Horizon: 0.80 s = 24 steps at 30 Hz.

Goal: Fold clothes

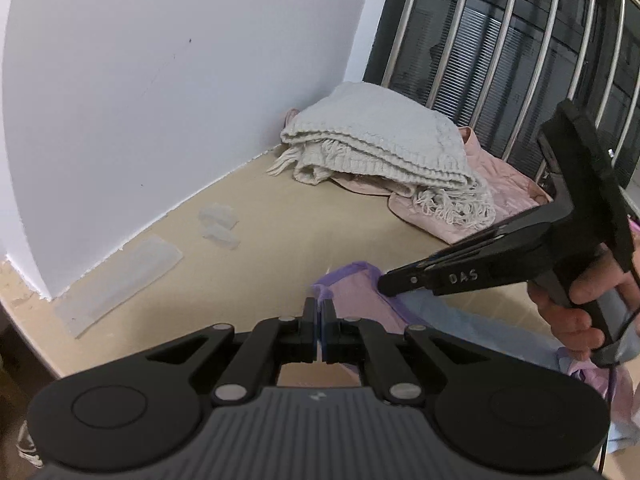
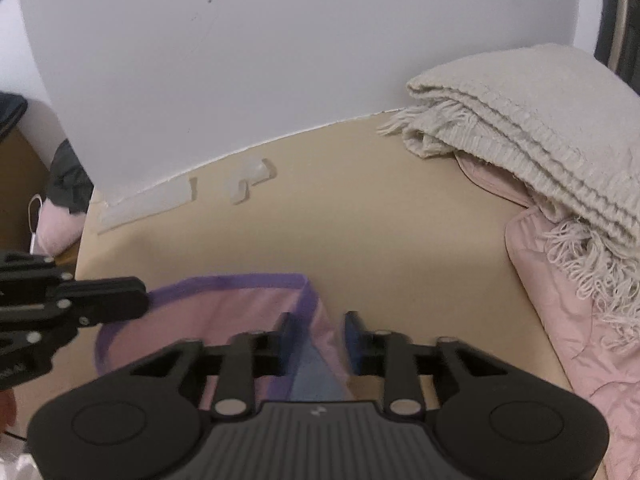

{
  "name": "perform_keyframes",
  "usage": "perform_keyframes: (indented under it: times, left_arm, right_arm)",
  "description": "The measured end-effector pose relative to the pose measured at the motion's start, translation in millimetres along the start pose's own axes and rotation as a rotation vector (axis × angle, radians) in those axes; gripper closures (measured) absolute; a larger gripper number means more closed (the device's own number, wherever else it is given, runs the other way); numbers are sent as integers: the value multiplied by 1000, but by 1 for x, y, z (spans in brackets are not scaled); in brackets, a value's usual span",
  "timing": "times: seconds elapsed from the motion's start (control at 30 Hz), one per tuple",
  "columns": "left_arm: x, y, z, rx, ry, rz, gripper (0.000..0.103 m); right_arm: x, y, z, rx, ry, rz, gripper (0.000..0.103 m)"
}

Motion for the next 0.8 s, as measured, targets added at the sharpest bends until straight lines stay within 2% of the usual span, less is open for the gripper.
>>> perform_keyframes:
  times: [0.03, 0.13, 0.27, 0.43, 0.57, 0.8]
  left_arm:
    - [-1, -2, 0, 22, 6, 1, 102]
    - [-13, -9, -7, 126, 22, 19, 102]
    - [-44, -16, -34, 169, -69, -11, 102]
    - [-83, -14, -66, 259, -110, -60, 102]
    - [-114, -20, -109, 324, -178, -70, 102]
    - [-148, -56, -199, 396, -311, -6, 102]
  right_arm:
    - [0, 2, -2, 15, -24, -1, 101]
    - [3, 23, -13, 95, -70, -82, 101]
    - [9, 72, -37, 158, -154, -180, 101]
    - [21, 130, -62, 243, -213, -262, 101]
    - [32, 166, -82, 322, -275, -317, 101]
    - [62, 228, -133, 458, -421, -418, 101]
Point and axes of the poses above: each gripper's, at about its wrist camera, not at the fingertips, and y roughly against the way its jaws point, z to its left, x to its underside, the point moved 3 cm from there along -y, roughly the way its jaws point, and after that the axes turned 2 degrees about z, right-handed, at the moved point
